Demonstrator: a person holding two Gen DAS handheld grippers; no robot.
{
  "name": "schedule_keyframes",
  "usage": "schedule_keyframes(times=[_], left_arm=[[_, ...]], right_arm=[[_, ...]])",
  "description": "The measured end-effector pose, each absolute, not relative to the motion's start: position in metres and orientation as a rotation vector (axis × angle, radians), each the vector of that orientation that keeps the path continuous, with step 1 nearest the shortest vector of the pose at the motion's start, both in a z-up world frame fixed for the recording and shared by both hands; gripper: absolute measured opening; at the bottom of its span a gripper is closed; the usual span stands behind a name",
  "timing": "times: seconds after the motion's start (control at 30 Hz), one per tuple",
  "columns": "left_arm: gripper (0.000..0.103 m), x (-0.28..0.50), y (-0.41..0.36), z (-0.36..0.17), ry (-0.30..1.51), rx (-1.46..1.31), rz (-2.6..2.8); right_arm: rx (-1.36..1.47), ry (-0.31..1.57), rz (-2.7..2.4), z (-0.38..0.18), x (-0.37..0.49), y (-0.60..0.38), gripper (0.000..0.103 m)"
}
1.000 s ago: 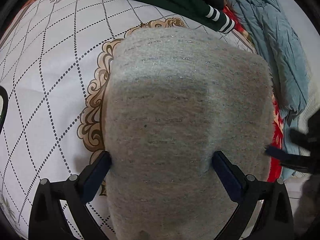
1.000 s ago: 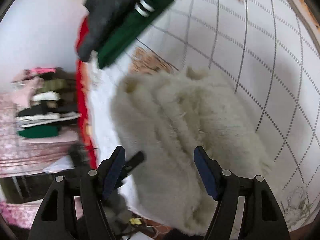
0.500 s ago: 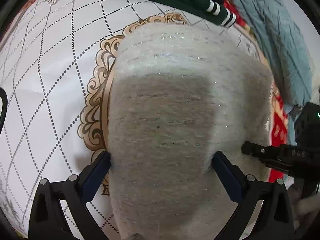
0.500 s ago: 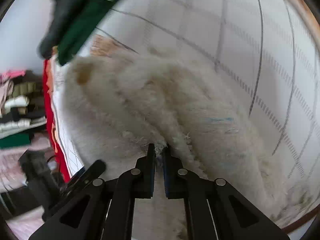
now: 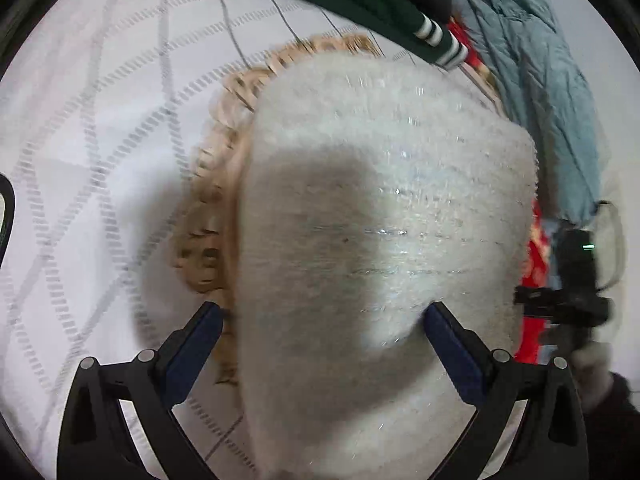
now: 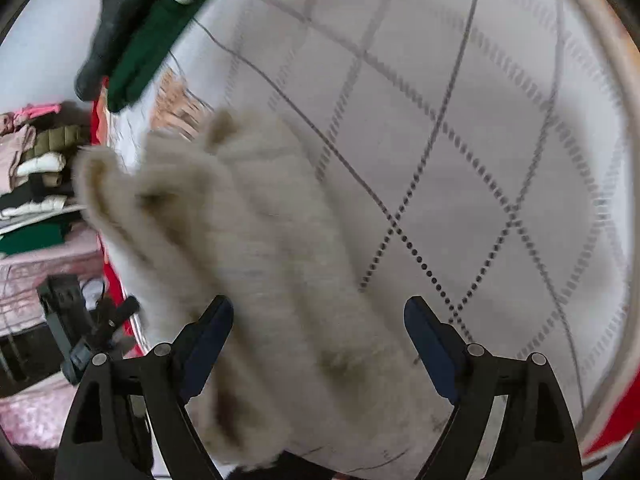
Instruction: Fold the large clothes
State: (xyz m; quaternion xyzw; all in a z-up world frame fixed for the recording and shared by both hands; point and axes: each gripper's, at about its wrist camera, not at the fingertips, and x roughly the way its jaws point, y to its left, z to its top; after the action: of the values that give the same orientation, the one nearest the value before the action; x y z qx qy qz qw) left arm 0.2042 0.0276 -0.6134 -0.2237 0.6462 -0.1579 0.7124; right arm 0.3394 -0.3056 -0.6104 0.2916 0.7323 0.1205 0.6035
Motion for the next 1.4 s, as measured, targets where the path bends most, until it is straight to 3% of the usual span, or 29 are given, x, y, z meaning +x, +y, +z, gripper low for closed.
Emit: schedule_keyframes(times=[0.23,0.3,0.57,1.03,1.4], left_arm=[[0.103,0.213,0.015,-0.620,1.376,-0.527,-0.390],[0.103,0.210,0.009,-0.615,1.360,-0.495,-0.379],[0.102,0.223,-0.001,-0.588,1.312,-0.437,-0.346],[0.102,0.267,0.005,-0.502,1.228,-0.404,-0.373],[0.102,0.433,0.039,-0.412,1.120,-0.372,-0.349]], right_arm=[[0.724,1.702,0.474,-0.648,0.358,-0.287,0.091],[0.784,1.680,0.524,-0.647,0.361,-0.282,0.059],[0.946,1.630,0.529,-0.630,0.372,-0.258,0.036],[0.926,1.509,0.578,-0.509,0.419,-0.243,0.032],[0.903,1.389,0.567,-0.392,0.594,-0.236,0.032]])
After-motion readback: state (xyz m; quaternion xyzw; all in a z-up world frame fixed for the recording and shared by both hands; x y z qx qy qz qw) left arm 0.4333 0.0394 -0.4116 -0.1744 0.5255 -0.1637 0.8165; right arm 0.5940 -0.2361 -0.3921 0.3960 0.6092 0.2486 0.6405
